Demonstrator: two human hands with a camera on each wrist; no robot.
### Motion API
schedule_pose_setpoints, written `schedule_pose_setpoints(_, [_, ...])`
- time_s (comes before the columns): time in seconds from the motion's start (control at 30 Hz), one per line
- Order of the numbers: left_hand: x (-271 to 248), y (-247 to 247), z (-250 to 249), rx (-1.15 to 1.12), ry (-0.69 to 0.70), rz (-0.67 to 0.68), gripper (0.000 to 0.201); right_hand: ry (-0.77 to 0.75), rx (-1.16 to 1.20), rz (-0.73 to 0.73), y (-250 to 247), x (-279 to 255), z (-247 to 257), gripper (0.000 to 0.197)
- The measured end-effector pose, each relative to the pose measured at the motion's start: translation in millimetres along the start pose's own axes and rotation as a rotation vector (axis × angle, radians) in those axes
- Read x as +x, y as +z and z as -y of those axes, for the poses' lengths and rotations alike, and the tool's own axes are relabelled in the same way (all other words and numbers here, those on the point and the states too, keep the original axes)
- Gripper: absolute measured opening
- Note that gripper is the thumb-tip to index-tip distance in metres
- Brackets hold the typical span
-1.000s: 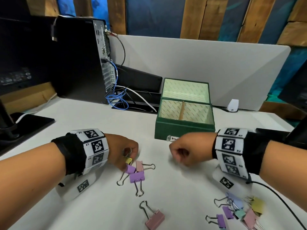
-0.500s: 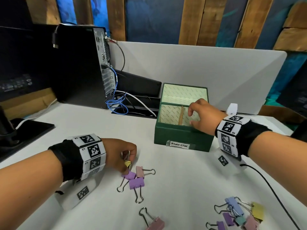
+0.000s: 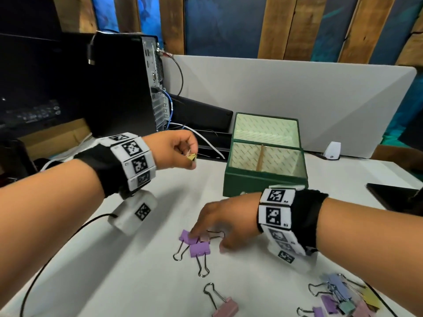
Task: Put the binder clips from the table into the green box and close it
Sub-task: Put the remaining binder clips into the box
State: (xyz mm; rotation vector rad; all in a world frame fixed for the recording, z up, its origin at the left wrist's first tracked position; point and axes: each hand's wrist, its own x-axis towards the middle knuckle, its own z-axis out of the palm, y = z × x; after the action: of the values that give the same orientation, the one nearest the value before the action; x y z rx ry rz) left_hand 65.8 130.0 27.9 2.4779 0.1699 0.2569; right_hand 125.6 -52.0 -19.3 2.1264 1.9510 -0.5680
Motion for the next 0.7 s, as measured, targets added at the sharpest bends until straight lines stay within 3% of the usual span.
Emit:
schedule_pose_setpoints(0.27, [50.1,31.2,-43.7,0.126,0.104,0.020,0.025,0.080,0.039,-0.094,9.5,-1.7,-2.1,0.035])
schedule_pose_setpoints(0.4, [75.5,53.4,-58.0,0.143,0.102,0.040,0.031,0.130,0.079,-0.120,12.8,-12.0,-5.9,0.036])
schedule_pose_setpoints(0.53, [84.1,62.1,-50.6,0.191,0.087,0.044,0.041,0.171,0.156,-0.170,1.0,-30.7,-20.6,0.033])
schedule_pose_setpoints(0.7, [58.0,51.9,-24.3,0.146,0.087,0.004,0.027,0.277,0.257,-0.388,-23.9,-52.9,-42.9,0.025])
